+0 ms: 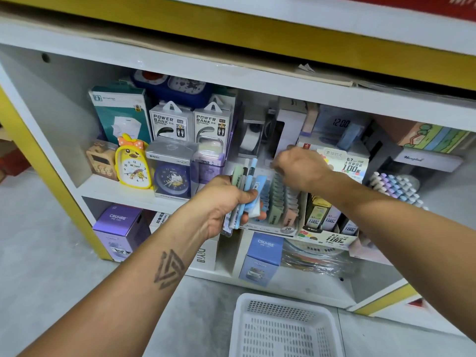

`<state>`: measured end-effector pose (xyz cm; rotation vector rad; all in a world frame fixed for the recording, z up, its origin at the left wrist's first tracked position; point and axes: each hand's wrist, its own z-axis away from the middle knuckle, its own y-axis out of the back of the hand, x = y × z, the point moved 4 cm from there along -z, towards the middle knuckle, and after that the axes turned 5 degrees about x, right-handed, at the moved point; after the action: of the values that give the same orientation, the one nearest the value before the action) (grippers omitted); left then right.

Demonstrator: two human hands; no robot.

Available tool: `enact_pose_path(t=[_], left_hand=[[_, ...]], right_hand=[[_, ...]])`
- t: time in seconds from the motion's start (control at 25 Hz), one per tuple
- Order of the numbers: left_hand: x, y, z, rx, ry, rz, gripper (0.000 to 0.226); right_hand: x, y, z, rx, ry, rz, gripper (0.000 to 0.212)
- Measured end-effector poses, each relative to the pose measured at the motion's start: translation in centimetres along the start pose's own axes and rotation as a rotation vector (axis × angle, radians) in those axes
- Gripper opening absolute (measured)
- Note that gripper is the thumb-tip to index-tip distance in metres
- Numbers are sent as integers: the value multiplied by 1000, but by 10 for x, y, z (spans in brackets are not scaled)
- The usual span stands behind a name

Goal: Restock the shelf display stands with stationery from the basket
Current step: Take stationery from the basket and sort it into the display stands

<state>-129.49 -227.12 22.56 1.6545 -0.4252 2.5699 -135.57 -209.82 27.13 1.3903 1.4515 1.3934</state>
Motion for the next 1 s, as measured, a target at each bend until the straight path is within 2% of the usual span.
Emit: enact_pose_path(t=[0.08,0.12,0.16,0.24,0.28,0.36,0.48,0.56,0.64,0.72,0.76,0.84,0.92,1.0], left_hand=[[-1,-1,-3,13,-7,-43,34],[-2,-1,-5,23,-10,-63,35],[-3,-2,-5,26,-13,-76,35],[-3,-6,-4,10,-11,-83,33],[-4,-8,-3,-3,-3,-83,33],[-5,-7,-1,-17,18,-74,38],[1,0,0,-3,24,-7,37],[6,2,0,-12,6,22,32],[7,3,-2,7,3,17,35],[4,2,-5,37,14,28,43],[3,1,-7,49,18,46,45],[3,3,-11,84,14,84,46],[2,9,-14,136,12,114,44],[1,11,-16,160,22,141,42]], right_hand=[[-2,23,7,186,-45,-497,22],[-12,35,11,184,45,-707,23],[-24,43,16,124,171,-780,27],[-46,48,22,7,384,-657,26],[-52,48,23,-11,426,-607,21],[-48,53,18,-12,409,-622,13],[-27,59,12,-44,275,-609,11],[-19,57,11,-117,252,-522,22],[-22,53,12,-175,308,-372,48],[-20,50,11,-178,304,-348,75],[-15,50,8,-151,262,-376,79],[0,50,0,-41,131,-461,69],[13,45,-6,106,-7,-513,42],[19,37,-8,202,-67,-406,23]])
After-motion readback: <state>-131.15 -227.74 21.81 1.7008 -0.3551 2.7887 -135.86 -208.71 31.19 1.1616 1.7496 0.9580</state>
